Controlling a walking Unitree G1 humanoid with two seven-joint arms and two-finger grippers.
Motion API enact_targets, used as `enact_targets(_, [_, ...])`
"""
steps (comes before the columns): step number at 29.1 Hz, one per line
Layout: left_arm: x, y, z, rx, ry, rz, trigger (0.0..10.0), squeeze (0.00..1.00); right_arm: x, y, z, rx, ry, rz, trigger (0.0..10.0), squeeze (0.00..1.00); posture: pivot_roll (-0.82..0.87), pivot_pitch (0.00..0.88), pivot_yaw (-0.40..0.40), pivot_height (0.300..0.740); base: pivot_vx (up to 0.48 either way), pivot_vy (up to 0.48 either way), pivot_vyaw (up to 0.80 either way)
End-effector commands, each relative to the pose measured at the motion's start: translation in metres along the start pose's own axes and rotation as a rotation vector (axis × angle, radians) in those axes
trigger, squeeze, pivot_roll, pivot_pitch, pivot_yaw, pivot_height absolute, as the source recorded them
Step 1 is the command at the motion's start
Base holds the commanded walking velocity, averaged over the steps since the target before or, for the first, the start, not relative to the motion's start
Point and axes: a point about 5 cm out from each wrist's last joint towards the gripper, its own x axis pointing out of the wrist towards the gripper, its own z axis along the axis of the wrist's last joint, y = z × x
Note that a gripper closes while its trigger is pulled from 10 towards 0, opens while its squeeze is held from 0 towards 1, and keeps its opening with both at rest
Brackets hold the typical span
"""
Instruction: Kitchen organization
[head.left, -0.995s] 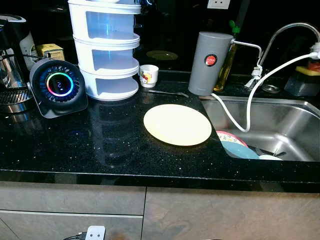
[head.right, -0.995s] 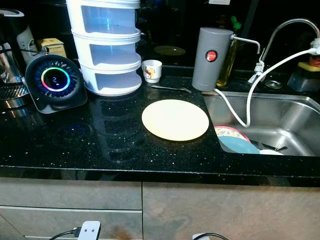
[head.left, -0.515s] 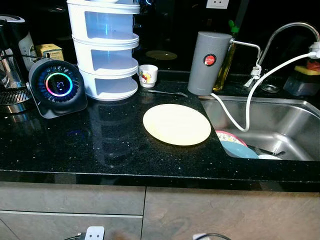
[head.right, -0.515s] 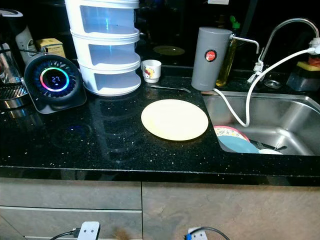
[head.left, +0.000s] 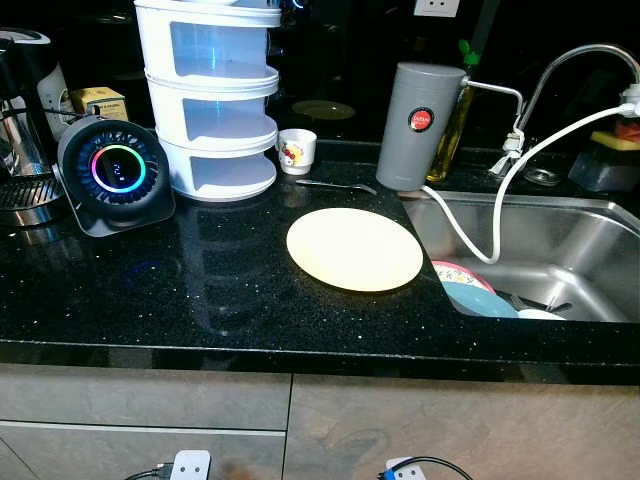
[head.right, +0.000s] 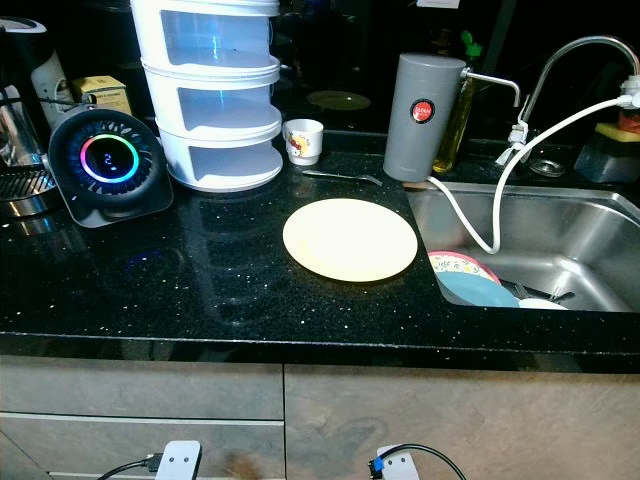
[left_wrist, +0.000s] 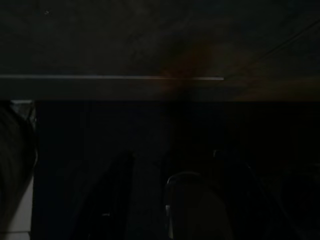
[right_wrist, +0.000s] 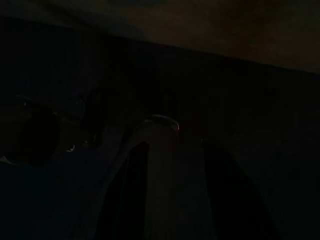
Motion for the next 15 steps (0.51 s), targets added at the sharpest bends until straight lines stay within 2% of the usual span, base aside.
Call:
enact_targets(1, [0.002,-0.004,0.003,0.044,0.016,-0.022,10.0,0.0,-0.001,-0.001,-0.007,0.007,0.016,-0.005,10.0,0.0,0.05,0.039,-0.056,0.74,0.0,0.0,0.0])
enact_targets(4, [0.004,-0.007,0.009,0.06,0.016,-0.021,10.0,0.0,-0.001,-0.001,-0.007,-0.028,0.012,0.002,10.0,0.0,0.05,0.039,-0.056,0.74,0.0,0.0,0.0])
enact_targets(8, [0.005,-0.013,0.012,0.129,0.008,-0.061,10.0,0.0,-0.001,0.011,0.002,-0.153,-0.064,0.121,10.0,0.0,0.04,0.038,-0.048,0.74,0.0,0.0,0.0])
enact_targets(9, [0.005,-0.013,0.012,0.129,0.008,-0.061,10.0,0.0,-0.001,0.011,0.002,-0.153,-0.064,0.121,10.0,0.0,0.04,0.038,-0.048,0.74,0.0,0.0,0.0])
enact_targets(12, [0.005,-0.017,0.011,0.215,0.013,-0.108,10.0,0.0,0.0,0.028,0.007,-0.315,-0.072,0.208,10.0,0.0,0.04,0.035,-0.045,0.74,0.0,0.0,0.0])
enact_targets(13, [0.005,-0.018,0.01,0.225,0.016,-0.116,10.0,0.0,0.0,0.031,0.006,-0.34,-0.065,0.225,10.0,0.0,0.04,0.035,-0.046,0.74,0.0,0.0,0.0])
enact_targets(15, [0.004,-0.018,0.008,0.212,0.021,-0.11,10.0,0.0,0.0,0.031,0.004,-0.337,-0.047,0.224,10.0,0.0,0.05,0.035,-0.048,0.74,0.0,0.0,0.0])
